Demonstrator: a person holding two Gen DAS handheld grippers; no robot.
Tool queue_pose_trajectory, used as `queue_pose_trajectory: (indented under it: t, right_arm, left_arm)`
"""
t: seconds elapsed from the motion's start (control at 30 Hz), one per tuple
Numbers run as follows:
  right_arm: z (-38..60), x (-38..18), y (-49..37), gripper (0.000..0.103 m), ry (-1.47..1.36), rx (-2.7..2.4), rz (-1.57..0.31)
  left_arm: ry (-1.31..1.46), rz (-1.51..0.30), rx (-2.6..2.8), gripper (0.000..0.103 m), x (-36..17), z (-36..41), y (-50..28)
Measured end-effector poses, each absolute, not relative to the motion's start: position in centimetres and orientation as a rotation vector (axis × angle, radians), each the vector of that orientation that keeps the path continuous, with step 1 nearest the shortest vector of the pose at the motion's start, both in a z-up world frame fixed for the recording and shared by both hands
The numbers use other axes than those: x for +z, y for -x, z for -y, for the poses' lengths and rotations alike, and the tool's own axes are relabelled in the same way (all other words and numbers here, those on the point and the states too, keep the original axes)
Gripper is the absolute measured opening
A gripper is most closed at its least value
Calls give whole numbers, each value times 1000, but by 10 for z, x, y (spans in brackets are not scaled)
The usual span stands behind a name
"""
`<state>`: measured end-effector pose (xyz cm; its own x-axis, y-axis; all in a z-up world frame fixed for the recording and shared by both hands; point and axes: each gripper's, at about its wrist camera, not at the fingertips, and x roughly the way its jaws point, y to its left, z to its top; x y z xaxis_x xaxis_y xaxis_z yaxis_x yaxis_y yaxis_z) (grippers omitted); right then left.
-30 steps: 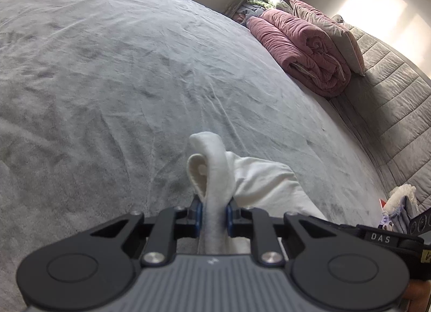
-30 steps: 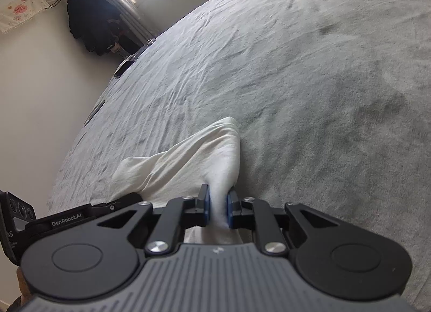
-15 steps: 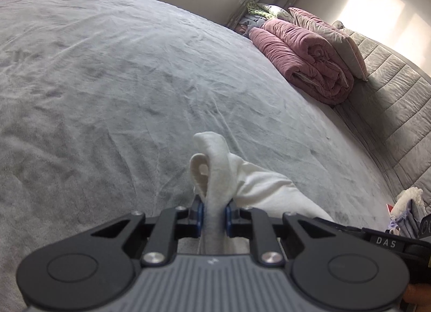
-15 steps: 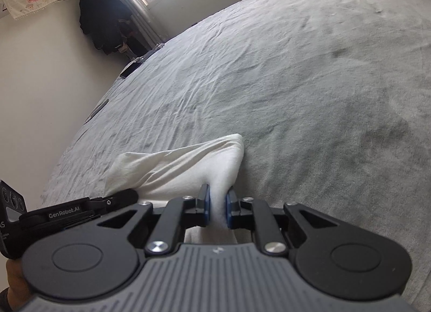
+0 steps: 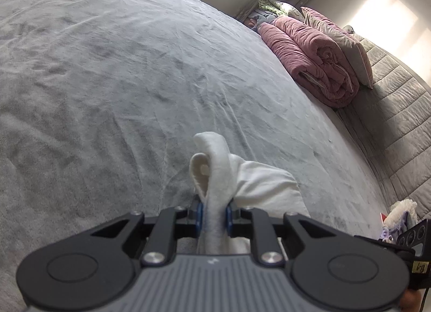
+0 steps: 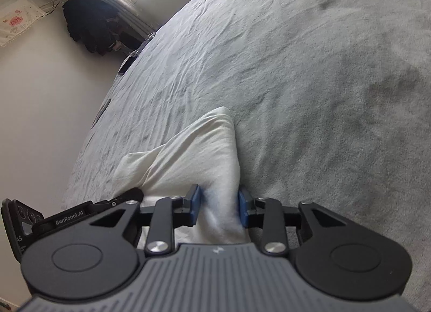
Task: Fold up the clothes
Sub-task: 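Grasp the white garment beside the left gripper with the right gripper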
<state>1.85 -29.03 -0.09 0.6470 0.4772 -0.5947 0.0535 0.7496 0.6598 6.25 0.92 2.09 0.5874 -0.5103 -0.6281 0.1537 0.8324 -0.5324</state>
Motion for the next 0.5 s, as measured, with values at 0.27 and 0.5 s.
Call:
queue_pose_trajectory:
  t: [0.27,0.5]
  right_arm:
    - [286,2,-18,34,-661,270,-832]
    - [274,8,-17,19,-572,263,-810]
  left_arm:
    - [451,-873,-405,26,14,-4,-62]
    - [432,-860,-408,17,16,-1,-62]
